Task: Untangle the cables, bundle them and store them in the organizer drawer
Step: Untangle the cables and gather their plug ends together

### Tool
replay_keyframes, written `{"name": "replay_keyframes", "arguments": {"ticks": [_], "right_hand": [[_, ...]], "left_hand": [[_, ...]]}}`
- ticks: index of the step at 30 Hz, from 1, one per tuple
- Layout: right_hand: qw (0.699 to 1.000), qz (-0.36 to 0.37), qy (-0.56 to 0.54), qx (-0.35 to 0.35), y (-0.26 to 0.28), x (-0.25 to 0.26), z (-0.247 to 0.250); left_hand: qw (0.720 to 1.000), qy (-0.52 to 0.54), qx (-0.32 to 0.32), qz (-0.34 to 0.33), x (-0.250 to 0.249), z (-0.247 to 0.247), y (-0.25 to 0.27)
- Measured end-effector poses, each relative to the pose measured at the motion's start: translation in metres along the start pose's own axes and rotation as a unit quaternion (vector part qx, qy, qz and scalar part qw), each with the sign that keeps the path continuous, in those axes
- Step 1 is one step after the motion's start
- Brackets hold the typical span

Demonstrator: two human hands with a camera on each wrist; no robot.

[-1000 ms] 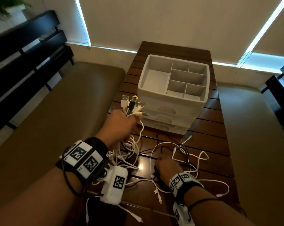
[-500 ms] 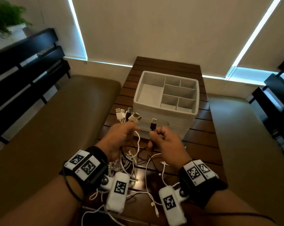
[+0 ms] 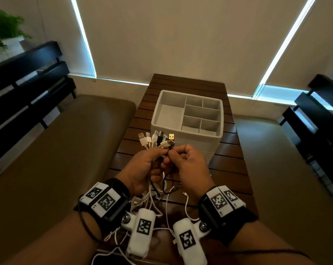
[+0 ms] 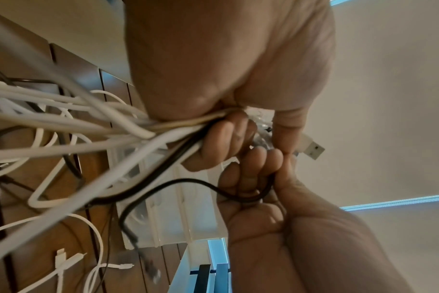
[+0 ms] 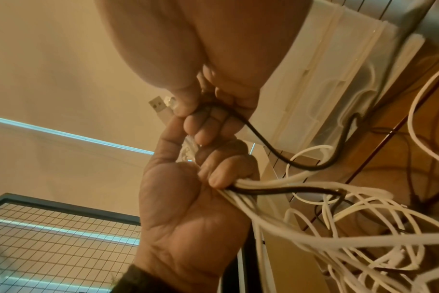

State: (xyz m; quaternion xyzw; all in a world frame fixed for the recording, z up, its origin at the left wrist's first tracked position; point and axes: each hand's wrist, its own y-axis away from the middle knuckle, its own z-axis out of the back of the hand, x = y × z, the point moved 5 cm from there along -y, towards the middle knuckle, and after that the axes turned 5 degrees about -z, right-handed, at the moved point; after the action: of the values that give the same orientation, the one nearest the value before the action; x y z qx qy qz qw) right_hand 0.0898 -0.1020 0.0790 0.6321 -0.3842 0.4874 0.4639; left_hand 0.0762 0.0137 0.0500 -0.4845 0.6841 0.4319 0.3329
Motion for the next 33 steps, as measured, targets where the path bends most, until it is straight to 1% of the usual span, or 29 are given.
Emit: {"name": "replay_keyframes", "arguments": {"ticks": [4,7,8,11,13,14,15,17,20,22,26,29,31,33], "right_hand": [[0.999,-0.022,-0.035,-0.025,-0.003,-0.004,-0.001],[0.996,-0.045,-0.062,-0.038,-0.008,-0.01,-0.001],[0.997,-0.045,-0.055,-0.036,-0.008,-0.012,-0.002],[0.999,-0.012,0.037,-0.017,-0.008,-0.012,-0.006],[0.999,0.012,0.043,0.017,-0.006,-0.01,-0.013],[0.998,0.023,0.045,0.036,-0.008,-0.012,-0.014],[0.997,0.033,0.052,0.055,-0.008,-0.012,-0.015],[0.99,0.046,0.105,0.076,-0.012,-0.019,-0.012],[0.973,0.068,0.209,0.07,-0.019,-0.032,-0.003],[0.97,0.07,0.216,0.09,-0.021,-0.038,-0.002],[0.978,0.024,0.155,0.136,-0.017,-0.043,0.004],[0.976,-0.003,0.134,0.173,-0.014,-0.042,0.012],[0.975,-0.023,0.119,0.186,-0.015,-0.047,0.02],[0.973,-0.043,0.12,0.193,-0.013,-0.053,0.03]], "left_hand": [[0.999,0.026,0.021,-0.004,0.0,-0.003,0.001],[0.999,0.051,0.005,-0.014,0.0,-0.001,0.002],[0.998,0.056,-0.006,-0.023,0.0,0.001,0.002],[0.996,0.032,-0.061,-0.049,-0.002,0.003,0.003],[0.993,0.011,-0.104,-0.058,-0.004,0.005,0.003],[0.991,0.015,-0.115,-0.063,-0.005,0.005,0.002],[0.99,0.028,-0.119,-0.068,-0.008,0.006,0.001],[0.988,0.058,-0.119,-0.078,-0.014,0.01,-0.002],[0.987,0.076,-0.12,-0.079,-0.019,0.015,-0.005],[0.984,0.102,-0.119,-0.086,-0.022,0.015,-0.006],[0.971,0.164,-0.128,-0.119,-0.031,0.016,-0.003],[0.959,0.206,-0.161,-0.108,-0.03,0.022,-0.001],[0.958,0.196,-0.185,-0.102,-0.032,0.032,-0.001],[0.962,0.162,-0.191,-0.106,-0.04,0.039,0.0]]}}
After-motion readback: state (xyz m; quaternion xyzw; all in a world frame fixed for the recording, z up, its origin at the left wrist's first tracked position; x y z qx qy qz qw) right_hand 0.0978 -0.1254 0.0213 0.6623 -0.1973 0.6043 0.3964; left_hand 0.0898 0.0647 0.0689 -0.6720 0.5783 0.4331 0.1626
